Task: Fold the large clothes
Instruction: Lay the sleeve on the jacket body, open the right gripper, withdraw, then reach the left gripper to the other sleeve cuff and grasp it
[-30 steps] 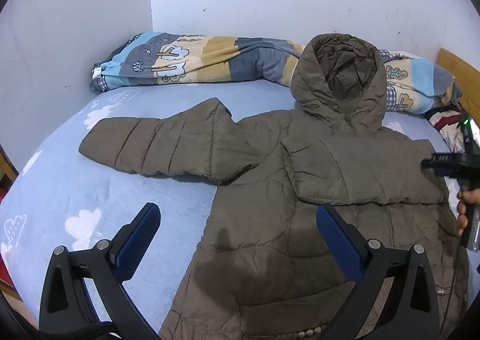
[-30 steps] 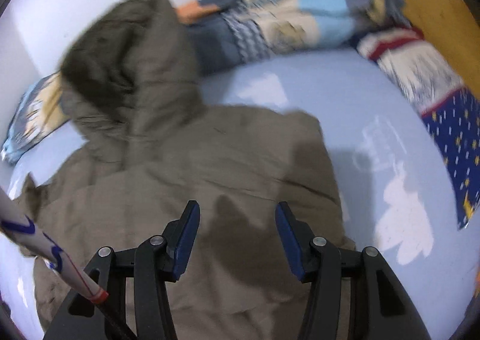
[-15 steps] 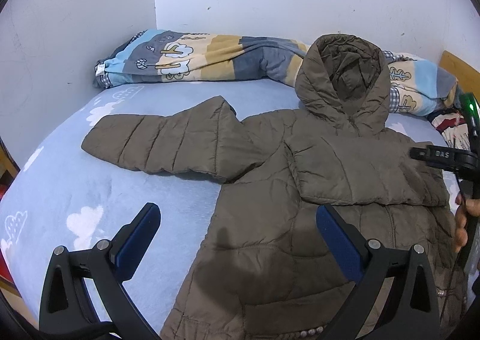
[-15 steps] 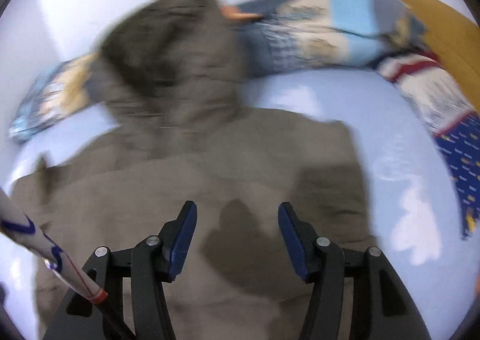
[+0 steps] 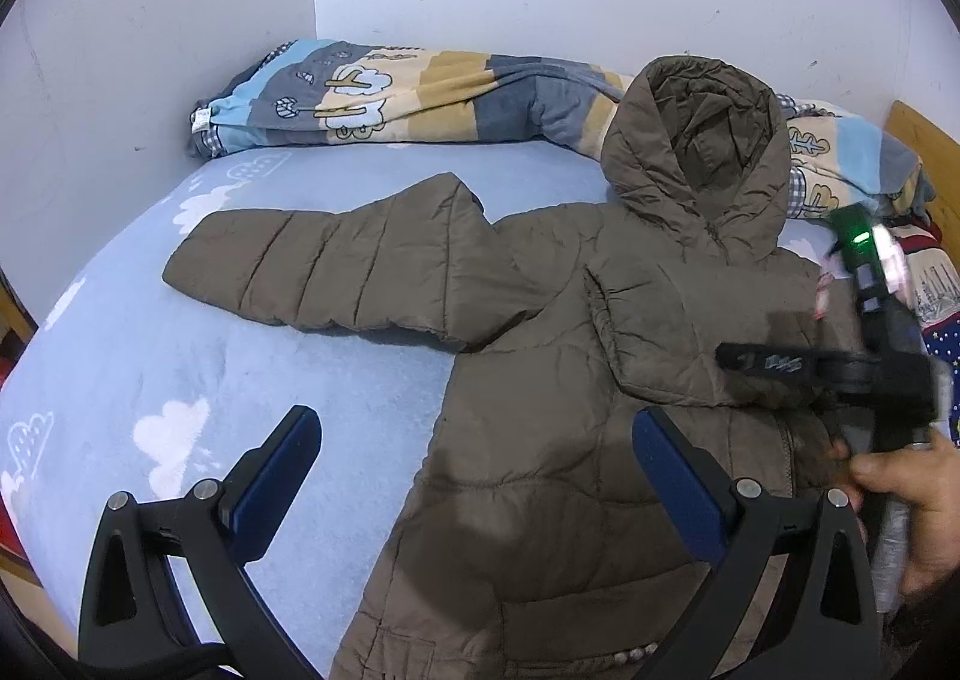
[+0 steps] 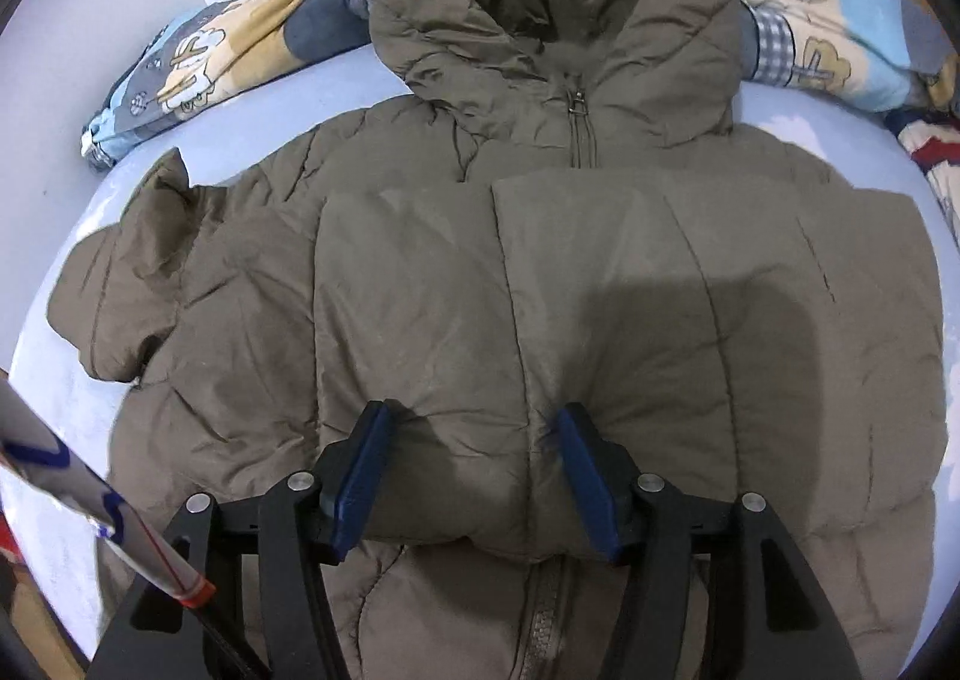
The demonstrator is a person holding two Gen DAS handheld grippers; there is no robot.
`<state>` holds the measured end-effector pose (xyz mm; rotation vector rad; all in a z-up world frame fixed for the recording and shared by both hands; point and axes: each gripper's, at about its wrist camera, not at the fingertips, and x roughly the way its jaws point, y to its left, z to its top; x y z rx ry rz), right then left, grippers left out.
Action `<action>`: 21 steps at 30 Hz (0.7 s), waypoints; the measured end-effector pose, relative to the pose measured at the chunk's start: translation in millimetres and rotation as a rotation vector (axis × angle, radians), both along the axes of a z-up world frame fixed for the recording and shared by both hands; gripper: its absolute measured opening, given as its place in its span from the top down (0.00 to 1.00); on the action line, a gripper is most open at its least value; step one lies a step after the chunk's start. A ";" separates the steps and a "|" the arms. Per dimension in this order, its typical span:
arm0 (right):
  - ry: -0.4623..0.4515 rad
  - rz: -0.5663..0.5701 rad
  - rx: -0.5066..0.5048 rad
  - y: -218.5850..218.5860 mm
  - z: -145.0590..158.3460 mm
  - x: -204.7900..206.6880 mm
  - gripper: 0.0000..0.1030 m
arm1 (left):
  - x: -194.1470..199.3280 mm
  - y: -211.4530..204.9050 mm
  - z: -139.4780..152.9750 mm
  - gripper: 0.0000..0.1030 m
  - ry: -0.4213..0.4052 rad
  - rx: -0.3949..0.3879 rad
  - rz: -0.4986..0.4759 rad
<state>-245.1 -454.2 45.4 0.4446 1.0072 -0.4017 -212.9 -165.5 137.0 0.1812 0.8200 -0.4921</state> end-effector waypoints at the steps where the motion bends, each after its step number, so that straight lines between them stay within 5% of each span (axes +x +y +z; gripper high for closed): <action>1: -0.022 -0.001 0.016 0.9 8.1 -6.1 0.39 | 0.5 0.7 0.3 0.00 0.002 -0.001 0.003; 10: -0.156 0.079 0.012 64.8 80.2 -109.6 0.35 | 1.2 2.9 1.9 0.00 0.015 -0.009 0.015; 15: -0.172 0.090 0.001 91.2 72.2 -162.2 0.32 | -0.3 2.3 1.6 0.00 -0.008 0.013 0.008; 21: -0.184 0.097 0.016 79.0 47.9 -166.3 0.32 | 22.7 16.0 -7.0 0.00 -0.010 0.041 0.061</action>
